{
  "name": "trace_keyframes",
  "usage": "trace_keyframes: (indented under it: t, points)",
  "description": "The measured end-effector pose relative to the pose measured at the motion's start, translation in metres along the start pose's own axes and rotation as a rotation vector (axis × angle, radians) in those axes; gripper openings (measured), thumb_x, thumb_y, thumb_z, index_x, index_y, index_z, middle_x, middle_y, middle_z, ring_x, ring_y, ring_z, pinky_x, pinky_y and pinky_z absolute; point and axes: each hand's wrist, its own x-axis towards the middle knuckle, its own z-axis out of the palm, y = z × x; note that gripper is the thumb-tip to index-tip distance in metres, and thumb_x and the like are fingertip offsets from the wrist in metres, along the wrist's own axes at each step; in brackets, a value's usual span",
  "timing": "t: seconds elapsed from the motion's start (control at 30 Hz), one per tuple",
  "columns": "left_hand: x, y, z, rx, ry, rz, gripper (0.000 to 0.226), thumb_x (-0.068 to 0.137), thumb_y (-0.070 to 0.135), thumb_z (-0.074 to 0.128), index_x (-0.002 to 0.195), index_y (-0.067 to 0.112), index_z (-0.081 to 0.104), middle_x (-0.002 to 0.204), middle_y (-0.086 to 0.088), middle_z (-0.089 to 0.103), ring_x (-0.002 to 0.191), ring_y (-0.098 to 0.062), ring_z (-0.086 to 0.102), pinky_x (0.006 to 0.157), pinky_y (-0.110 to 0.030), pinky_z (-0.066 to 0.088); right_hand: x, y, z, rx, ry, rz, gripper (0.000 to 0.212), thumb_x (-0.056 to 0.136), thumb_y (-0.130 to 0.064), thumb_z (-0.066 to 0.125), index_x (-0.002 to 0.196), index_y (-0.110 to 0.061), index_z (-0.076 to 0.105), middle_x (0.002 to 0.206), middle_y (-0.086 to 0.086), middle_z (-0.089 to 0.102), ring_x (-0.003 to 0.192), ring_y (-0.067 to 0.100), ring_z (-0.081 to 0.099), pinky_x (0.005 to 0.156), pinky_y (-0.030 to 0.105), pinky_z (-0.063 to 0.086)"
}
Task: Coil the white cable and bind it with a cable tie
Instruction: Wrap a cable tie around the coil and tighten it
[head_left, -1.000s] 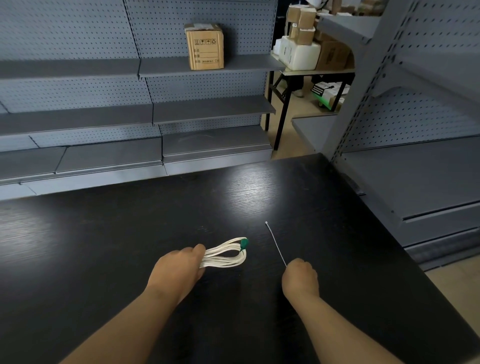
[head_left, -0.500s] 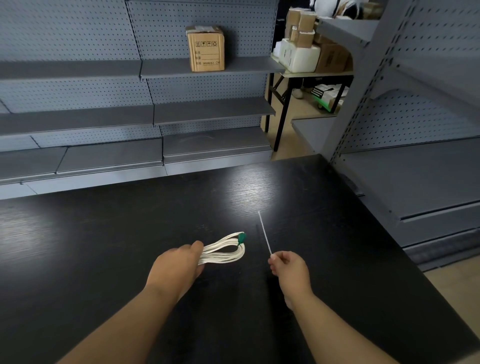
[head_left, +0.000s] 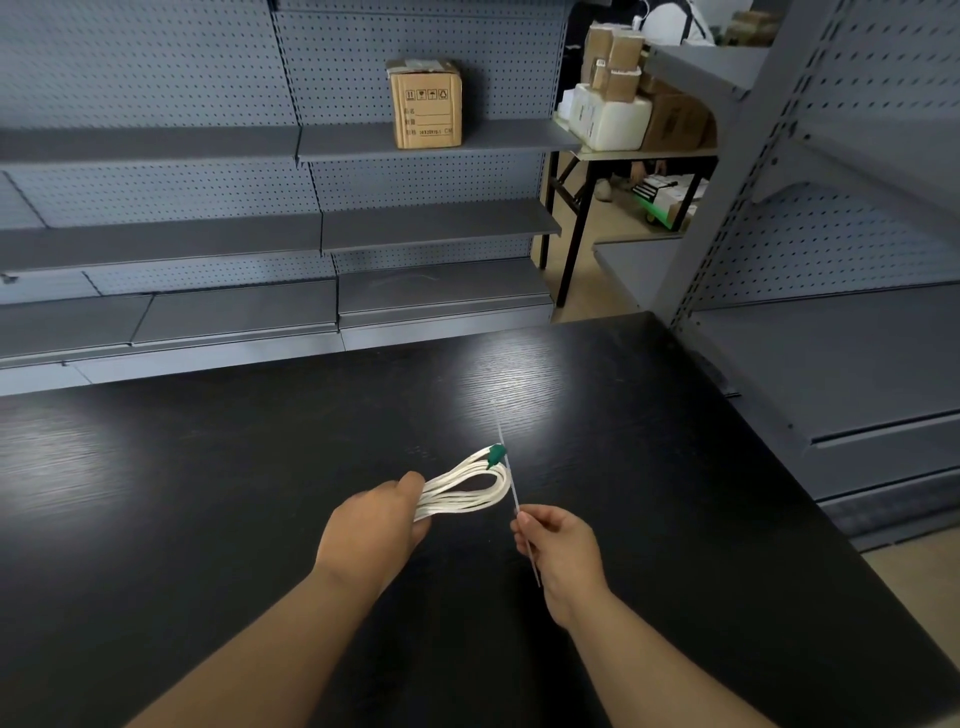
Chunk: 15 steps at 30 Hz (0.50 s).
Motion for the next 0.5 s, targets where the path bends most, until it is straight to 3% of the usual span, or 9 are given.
trace_keyframes:
  t: [0.23, 0.5]
  points:
    - [-0.002, 0.007, -0.003, -0.018, 0.035, -0.001, 0.022, 0.091, 0.036, 0.047, 0.104, 0.018, 0.046, 0.099, -0.001, 0.061, 0.088, -0.025, 0.06, 0.065, -0.032, 0.038, -0.008, 0.004, 0.013, -0.027, -0.066, -0.026, 0.014, 0.091, -0.005, 0.056, 0.096, -0.013, 0.067, 0.09, 0.006, 0.068, 0.089, 0.019, 0.064, 0.079, 0.026, 0.052]
    - [-0.006, 0.005, -0.004, -0.029, 0.06, -0.001, 0.023, 0.092, 0.036, 0.048, 0.106, 0.018, 0.048, 0.099, -0.001, 0.062, 0.087, -0.024, 0.061, 0.068, -0.032, 0.044, -0.017, 0.004, 0.024, -0.041, -0.131, 0.0, 0.014, 0.09, -0.006, 0.057, 0.09, -0.016, 0.067, 0.091, 0.006, 0.069, 0.092, 0.02, 0.064, 0.084, 0.03, 0.052]
